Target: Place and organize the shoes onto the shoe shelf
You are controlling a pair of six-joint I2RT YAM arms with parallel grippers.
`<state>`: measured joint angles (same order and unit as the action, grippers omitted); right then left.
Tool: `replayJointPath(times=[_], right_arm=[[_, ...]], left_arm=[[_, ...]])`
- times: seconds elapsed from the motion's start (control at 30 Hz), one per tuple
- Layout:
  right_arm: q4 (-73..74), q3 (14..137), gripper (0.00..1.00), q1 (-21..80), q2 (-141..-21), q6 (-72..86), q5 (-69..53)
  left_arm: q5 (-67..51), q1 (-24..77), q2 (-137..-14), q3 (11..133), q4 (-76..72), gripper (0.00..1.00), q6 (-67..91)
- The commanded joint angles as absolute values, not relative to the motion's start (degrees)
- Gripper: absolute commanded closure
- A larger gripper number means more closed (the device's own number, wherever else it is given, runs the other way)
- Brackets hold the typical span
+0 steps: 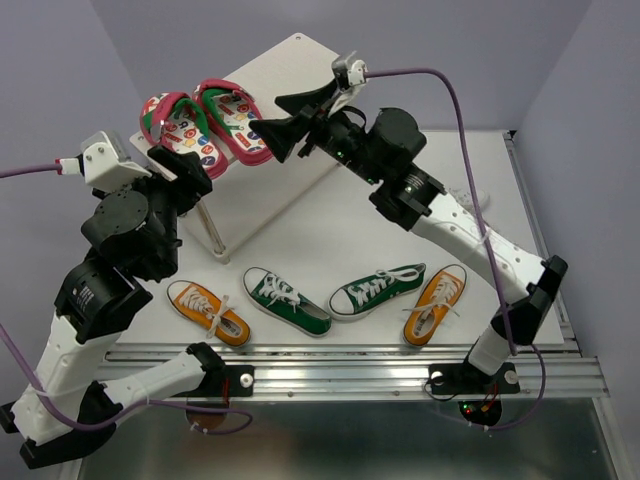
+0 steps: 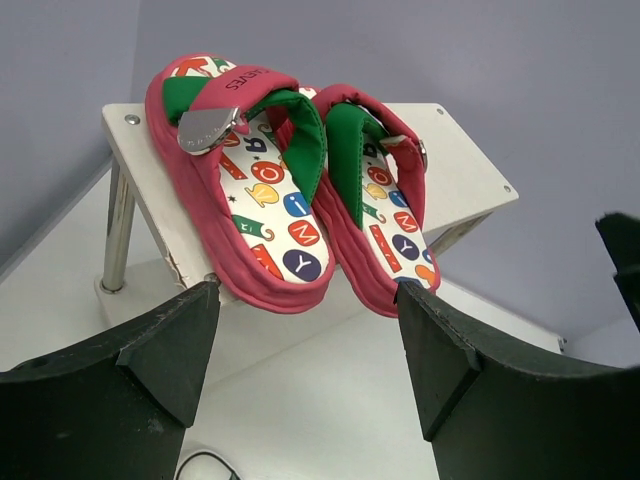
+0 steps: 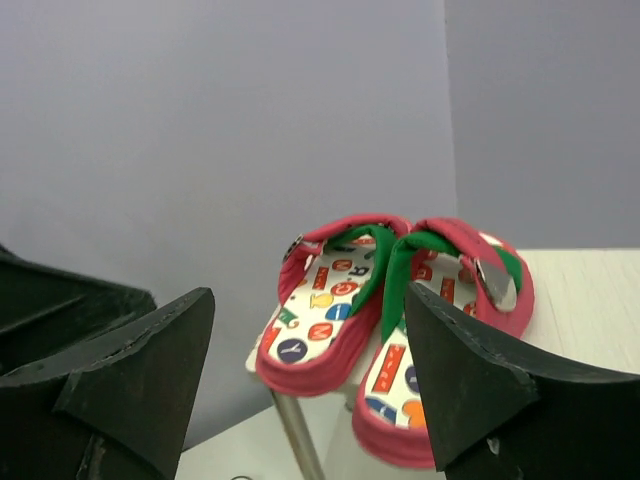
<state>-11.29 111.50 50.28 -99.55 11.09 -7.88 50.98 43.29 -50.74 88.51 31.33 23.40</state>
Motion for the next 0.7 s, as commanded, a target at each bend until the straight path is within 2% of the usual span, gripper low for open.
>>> replayJointPath(times=[0.0,0.1,0.23,0.27,0.33,0.57,0.67], right_arm=[[-15.5,100.4,0.17,50.3,-93.5,19.5,-0.3],[-15.5,92.7,0.11,50.3,-90.4,23.9,3.9],[-15.6,87.0,0.12,50.3,-89.2,28.3,3.0],[-15.6,86.4,0.19,50.3,-89.5,28.6,2.3],[-15.2,86.3,0.23,50.3,-90.6,28.5,1.0],[-14.8,88.4,0.45,50.3,-94.6,27.5,2.3],[-13.5,91.8,0.62,50.3,-97.5,26.8,2.0]], left_arm=[[51.5,43.1,-49.5,89.5,28.5,0.18,22.9],[51.2,43.1,-48.9,89.5,28.7,0.18,23.1],[50.3,43.1,-48.9,88.9,28.5,0.18,23.6],[49.8,43.1,-49.0,88.7,28.7,0.18,23.6],[49.2,43.1,-49.0,88.6,28.8,0.18,24.0],[48.0,43.1,-48.5,87.9,29.0,0.18,25.1],[47.9,43.1,-48.3,87.9,29.2,0.18,25.4]])
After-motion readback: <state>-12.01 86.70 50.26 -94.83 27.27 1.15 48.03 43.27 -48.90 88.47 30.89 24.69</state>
